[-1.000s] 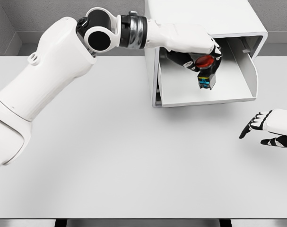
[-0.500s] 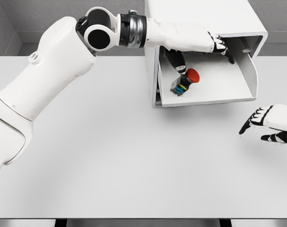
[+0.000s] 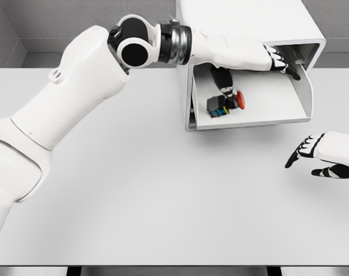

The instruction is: Slide open multi-storey tabletop storage cabinets and put open load switch and slide close multi-storey tabletop storage cabinets

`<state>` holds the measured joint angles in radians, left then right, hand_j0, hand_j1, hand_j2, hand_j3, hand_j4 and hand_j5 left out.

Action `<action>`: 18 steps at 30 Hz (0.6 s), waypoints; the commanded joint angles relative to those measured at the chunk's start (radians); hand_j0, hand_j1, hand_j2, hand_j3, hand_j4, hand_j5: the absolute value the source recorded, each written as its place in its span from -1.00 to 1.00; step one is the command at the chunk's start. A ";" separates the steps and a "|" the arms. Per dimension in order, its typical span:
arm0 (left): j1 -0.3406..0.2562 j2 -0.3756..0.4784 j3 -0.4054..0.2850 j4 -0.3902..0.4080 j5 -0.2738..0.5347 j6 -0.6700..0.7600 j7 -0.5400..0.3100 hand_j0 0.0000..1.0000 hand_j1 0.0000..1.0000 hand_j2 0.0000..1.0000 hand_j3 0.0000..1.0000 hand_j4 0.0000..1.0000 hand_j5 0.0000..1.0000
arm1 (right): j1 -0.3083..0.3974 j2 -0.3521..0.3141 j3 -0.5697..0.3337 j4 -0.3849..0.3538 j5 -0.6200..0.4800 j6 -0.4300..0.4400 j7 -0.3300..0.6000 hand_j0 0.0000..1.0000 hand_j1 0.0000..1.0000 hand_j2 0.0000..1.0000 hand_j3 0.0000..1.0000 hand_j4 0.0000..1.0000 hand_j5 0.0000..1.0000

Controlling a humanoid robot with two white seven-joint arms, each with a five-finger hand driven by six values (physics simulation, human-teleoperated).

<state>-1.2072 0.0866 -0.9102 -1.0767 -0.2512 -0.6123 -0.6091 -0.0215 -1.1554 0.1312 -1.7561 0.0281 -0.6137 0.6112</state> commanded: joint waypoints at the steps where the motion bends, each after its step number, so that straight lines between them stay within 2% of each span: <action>1: 0.000 -0.021 -0.002 0.001 -0.003 0.001 -0.002 1.00 1.00 1.00 1.00 1.00 1.00 | 0.000 -0.001 0.002 0.000 -0.007 0.003 0.000 0.35 0.35 0.35 0.35 0.35 0.35; 4: 0.000 -0.028 -0.002 0.004 -0.002 0.001 -0.002 1.00 1.00 1.00 1.00 1.00 1.00 | -0.002 -0.001 0.005 0.000 -0.007 0.003 0.000 0.35 0.35 0.35 0.35 0.35 0.35; 9: -0.008 -0.034 0.001 -0.002 0.007 0.001 -0.002 1.00 1.00 1.00 1.00 1.00 1.00 | -0.044 0.014 0.008 0.000 -0.007 0.003 0.000 0.35 0.35 0.35 0.35 0.35 0.35; 12: -0.011 -0.016 0.002 -0.046 0.020 0.001 -0.002 1.00 1.00 1.00 1.00 1.00 1.00 | -0.083 0.028 0.028 0.000 -0.007 0.003 0.000 0.35 0.35 0.35 0.35 0.35 0.35; 15: -0.008 0.099 0.002 -0.230 0.147 0.001 -0.002 1.00 1.00 1.00 1.00 1.00 1.00 | -0.164 0.042 0.111 0.000 -0.007 0.003 0.000 0.36 0.36 0.36 0.36 0.36 0.36; 16: -0.003 0.203 0.002 -0.331 0.201 0.001 -0.002 1.00 1.00 1.00 1.00 1.00 1.00 | -0.170 0.046 0.114 0.000 -0.007 0.003 0.000 0.36 0.36 0.36 0.36 0.36 0.36; 17: 0.008 0.260 0.002 -0.382 0.217 0.001 -0.002 1.00 1.00 1.00 1.00 1.00 1.00 | -0.172 0.048 0.114 0.000 -0.007 0.003 0.000 0.36 0.36 0.36 0.36 0.36 0.36; 18: 0.028 0.320 0.004 -0.396 0.257 0.001 -0.002 1.00 1.00 1.00 1.00 1.00 1.00 | -0.178 0.049 0.116 0.000 -0.008 0.003 0.000 0.37 0.37 0.37 0.37 0.37 0.37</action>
<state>-1.1750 0.2904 -0.9092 -1.3746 -0.0708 -0.6139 -0.6114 -0.2009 -1.1113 0.2303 -1.7562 0.0270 -0.6136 0.6112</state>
